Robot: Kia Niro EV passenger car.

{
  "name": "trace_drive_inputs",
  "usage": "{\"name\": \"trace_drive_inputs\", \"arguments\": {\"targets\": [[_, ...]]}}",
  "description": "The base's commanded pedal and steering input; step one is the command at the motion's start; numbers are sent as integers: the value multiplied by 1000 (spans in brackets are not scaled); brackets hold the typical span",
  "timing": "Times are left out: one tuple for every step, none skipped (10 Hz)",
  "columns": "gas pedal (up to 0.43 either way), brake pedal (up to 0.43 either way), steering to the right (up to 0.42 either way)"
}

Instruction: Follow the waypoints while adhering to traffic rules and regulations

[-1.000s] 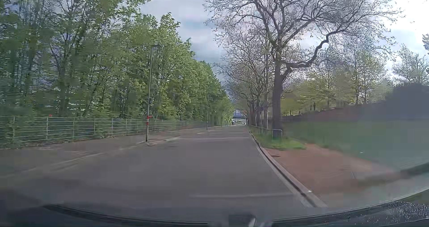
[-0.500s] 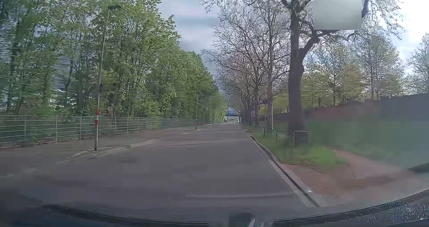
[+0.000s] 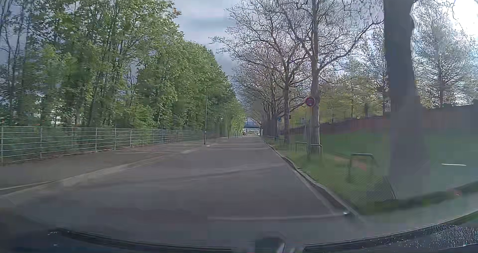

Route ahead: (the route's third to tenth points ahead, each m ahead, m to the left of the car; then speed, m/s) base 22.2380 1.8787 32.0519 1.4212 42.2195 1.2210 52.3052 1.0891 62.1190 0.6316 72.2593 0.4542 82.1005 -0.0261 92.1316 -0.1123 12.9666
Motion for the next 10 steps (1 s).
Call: {"name": "trace_drive_inputs", "arguments": {"targets": [[79,0,16],[79,0,15],[79,0,14],[79,0,12],[79,0,10],[79,0,9],[79,0,8],[79,0,8],[79,0,8],[79,0,6]]}}
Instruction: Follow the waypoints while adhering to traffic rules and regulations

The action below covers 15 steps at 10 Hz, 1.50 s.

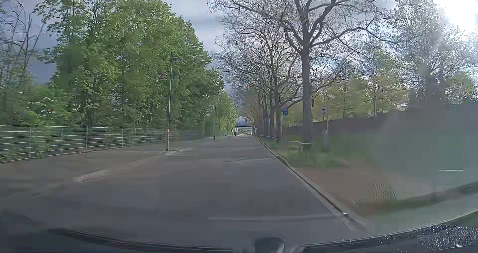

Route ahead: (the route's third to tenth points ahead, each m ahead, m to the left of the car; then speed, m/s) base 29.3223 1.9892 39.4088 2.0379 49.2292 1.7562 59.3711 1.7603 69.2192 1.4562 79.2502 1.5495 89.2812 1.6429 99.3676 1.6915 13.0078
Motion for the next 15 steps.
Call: {"name": "trace_drive_inputs", "arguments": {"targets": [[79,0,5],[79,0,4],[79,0,3],[79,0,2],[79,0,3],[79,0,3],[79,0,3],[79,0,2],[79,0,2],[79,0,2],[79,0,1],[79,0,2],[79,0,0],[79,0,1],[79,0,1]]}}
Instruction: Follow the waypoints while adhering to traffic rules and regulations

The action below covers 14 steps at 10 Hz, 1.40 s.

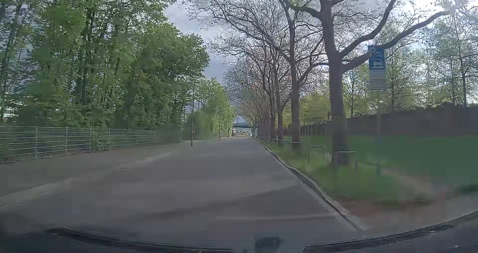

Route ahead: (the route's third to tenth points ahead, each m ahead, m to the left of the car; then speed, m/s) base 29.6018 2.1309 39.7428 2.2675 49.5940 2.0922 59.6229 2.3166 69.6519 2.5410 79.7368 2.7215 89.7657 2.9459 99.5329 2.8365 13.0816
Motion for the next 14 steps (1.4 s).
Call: {"name": "trace_drive_inputs", "arguments": {"targets": [[79,0,0],[79,0,1],[67,0,0],[67,0,1],[67,0,1],[67,0,1],[67,0,1],[67,0,1],[67,0,1],[67,0,1],[67,0,3],[59,0,4],[59,0,5],[59,0,5]]}}
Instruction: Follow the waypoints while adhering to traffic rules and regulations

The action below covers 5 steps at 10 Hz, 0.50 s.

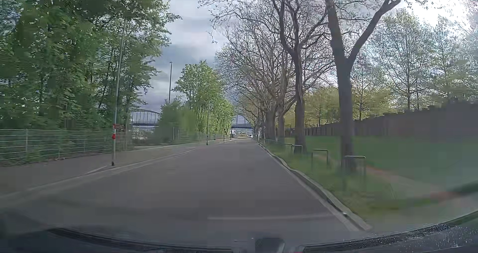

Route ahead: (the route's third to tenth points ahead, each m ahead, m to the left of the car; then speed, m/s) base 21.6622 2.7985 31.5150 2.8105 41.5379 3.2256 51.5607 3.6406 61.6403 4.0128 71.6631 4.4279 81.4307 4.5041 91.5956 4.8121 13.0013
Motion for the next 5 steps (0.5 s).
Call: {"name": "trace_drive_inputs", "arguments": {"targets": [[59,0,5],[59,0,4],[59,0,3],[59,0,2],[59,0,2]]}}
